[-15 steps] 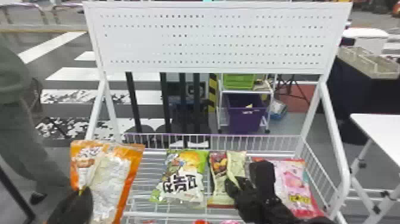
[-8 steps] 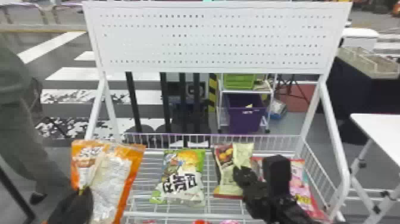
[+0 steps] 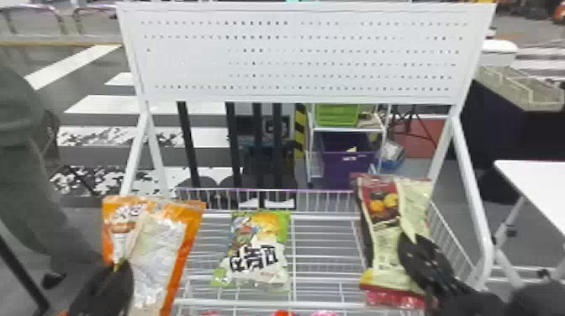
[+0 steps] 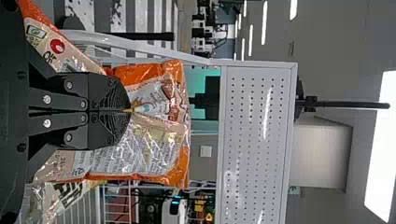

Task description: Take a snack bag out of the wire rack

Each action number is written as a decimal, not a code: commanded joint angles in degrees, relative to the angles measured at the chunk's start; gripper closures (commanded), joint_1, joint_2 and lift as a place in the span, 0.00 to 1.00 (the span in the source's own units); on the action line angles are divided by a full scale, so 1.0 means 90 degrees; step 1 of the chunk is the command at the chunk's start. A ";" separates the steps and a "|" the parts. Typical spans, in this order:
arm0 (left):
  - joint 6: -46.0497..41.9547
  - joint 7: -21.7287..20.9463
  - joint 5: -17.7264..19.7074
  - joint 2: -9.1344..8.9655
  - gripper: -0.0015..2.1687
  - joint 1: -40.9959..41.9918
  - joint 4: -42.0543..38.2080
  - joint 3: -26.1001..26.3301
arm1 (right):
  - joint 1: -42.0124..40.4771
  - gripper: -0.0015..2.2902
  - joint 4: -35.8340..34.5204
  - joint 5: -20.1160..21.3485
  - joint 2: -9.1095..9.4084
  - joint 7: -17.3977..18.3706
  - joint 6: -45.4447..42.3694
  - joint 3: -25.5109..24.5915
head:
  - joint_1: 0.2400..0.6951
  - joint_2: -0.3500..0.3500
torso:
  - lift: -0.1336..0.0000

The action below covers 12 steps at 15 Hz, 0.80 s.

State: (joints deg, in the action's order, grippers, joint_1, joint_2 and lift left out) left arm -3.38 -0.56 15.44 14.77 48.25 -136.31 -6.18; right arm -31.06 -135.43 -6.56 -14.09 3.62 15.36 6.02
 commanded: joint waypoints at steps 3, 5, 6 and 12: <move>0.0000 0.0013 0.0023 0.0009 0.86 -0.0009 0.0009 -0.0007 | -0.1647 0.98 -0.0235 0.0075 0.0384 -0.0275 -0.1730 -0.0698 | 0.57 0.50 | 1.00; 0.0000 0.0013 0.0052 0.0019 0.86 -0.0029 0.0038 -0.0017 | -0.2281 0.98 -0.0382 0.0075 0.0677 -0.0577 -0.2277 -0.1059 | 0.57 0.50 | 1.00; -0.0020 0.0032 0.0062 0.0039 0.86 -0.0058 0.0077 -0.0027 | -0.2516 0.98 -0.0441 0.0085 0.0726 -0.0626 -0.2336 -0.1196 | 0.57 0.50 | 1.00; -0.0078 0.0140 0.0169 0.0097 0.86 -0.0097 0.0106 -0.0154 | -0.3014 0.98 -0.0411 0.0095 0.0990 -0.1183 -0.2511 -0.1430 | 0.57 0.50 | 1.00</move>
State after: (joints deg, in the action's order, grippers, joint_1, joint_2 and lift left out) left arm -3.80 0.61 16.66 15.49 47.22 -135.13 -7.19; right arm -57.99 -139.24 -5.77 -5.33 -6.92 -7.18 -6.94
